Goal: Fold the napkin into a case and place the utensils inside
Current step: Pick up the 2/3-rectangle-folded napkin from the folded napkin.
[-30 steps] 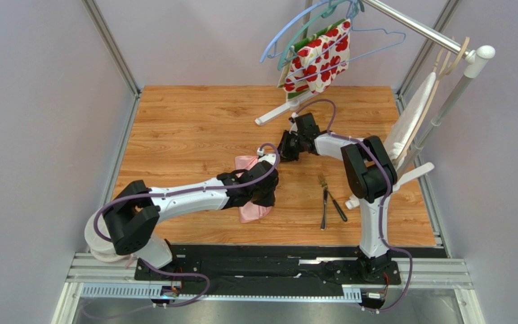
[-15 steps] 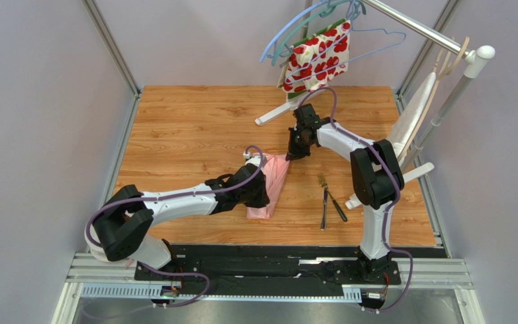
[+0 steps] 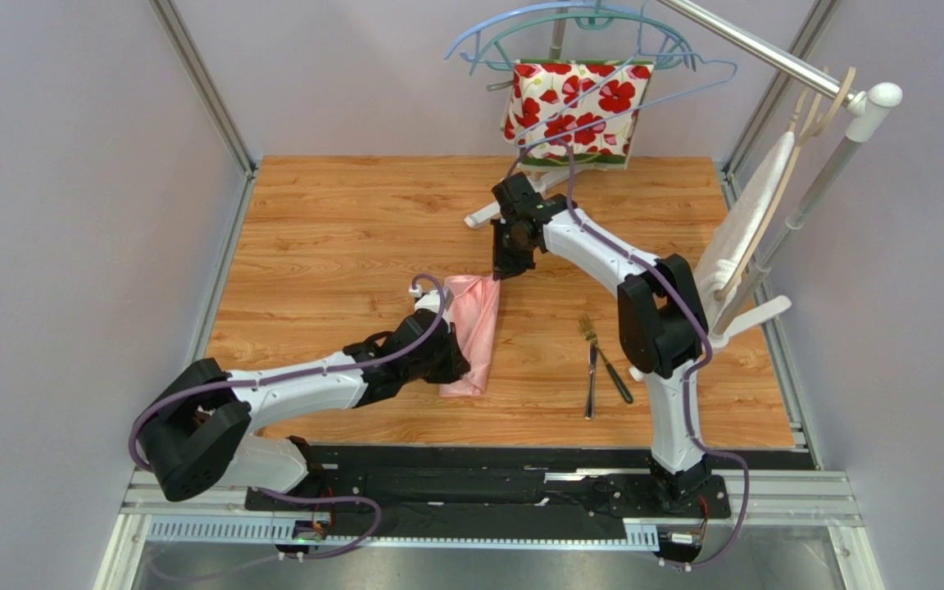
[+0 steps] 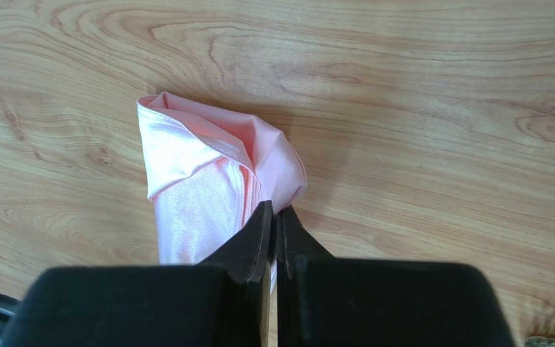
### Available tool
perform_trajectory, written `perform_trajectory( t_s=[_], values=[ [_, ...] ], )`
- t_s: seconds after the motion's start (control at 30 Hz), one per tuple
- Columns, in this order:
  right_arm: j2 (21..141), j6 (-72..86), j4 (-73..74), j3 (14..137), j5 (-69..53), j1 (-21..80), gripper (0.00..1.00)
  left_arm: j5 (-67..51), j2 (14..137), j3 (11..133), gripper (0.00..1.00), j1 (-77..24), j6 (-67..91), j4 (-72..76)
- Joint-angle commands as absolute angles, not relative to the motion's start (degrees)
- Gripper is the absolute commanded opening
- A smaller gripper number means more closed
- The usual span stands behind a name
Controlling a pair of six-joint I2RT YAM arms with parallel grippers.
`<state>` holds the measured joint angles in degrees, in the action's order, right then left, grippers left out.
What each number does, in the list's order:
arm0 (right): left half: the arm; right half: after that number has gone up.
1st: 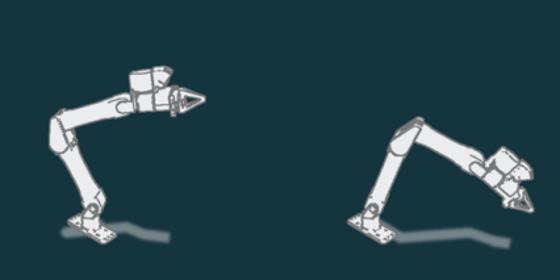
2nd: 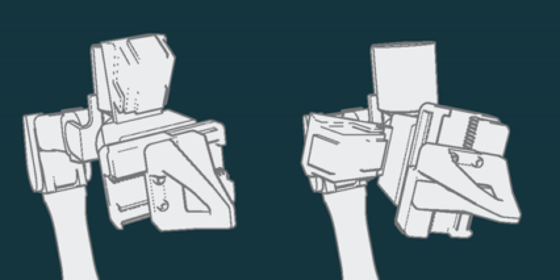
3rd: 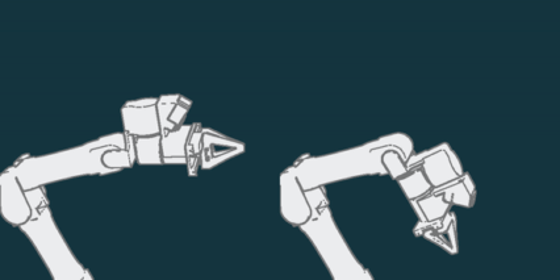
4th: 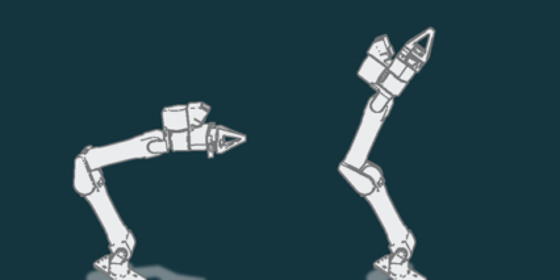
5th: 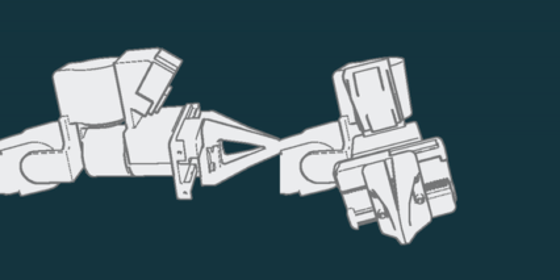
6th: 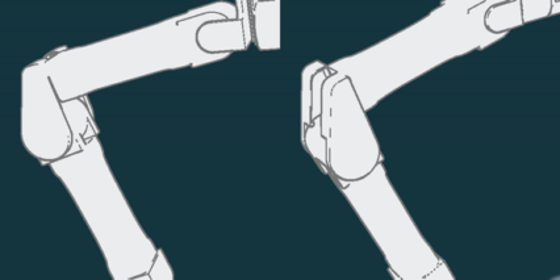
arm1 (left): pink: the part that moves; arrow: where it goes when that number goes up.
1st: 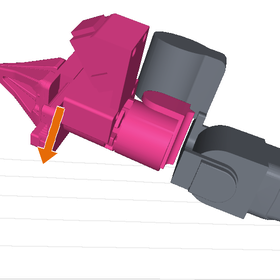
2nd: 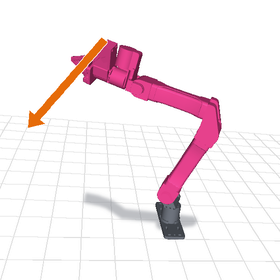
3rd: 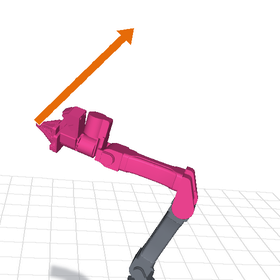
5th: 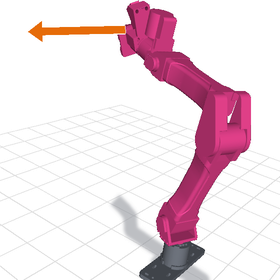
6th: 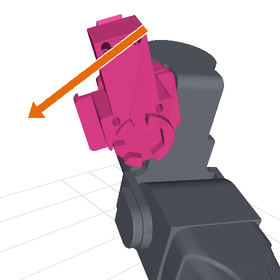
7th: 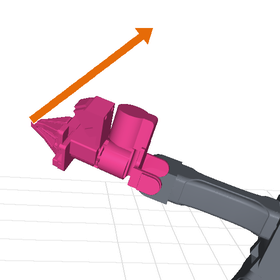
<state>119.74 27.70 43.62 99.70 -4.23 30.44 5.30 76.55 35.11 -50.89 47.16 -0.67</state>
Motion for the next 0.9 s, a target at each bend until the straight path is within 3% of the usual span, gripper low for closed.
perform_trajectory(
  t_s=[0.0,0.47,0.87],
  values=[
    [122.2,30.1,44.6,106.3,-1.1,31.2,0.0,4.3,73.5,31.8,0.0,-51.0,47.4,-0.3],
    [128.2,32.4,43.2,113.4,-5.7,33.1,0.0,-0.5,70.0,24.7,0.0,-51.0,47.2,6.1],
    [127.1,31.6,40.6,112.4,-8.1,34.4,0.0,-3.8,70.8,28.0,0.0,-51.0,46.7,5.0]
  ],
)
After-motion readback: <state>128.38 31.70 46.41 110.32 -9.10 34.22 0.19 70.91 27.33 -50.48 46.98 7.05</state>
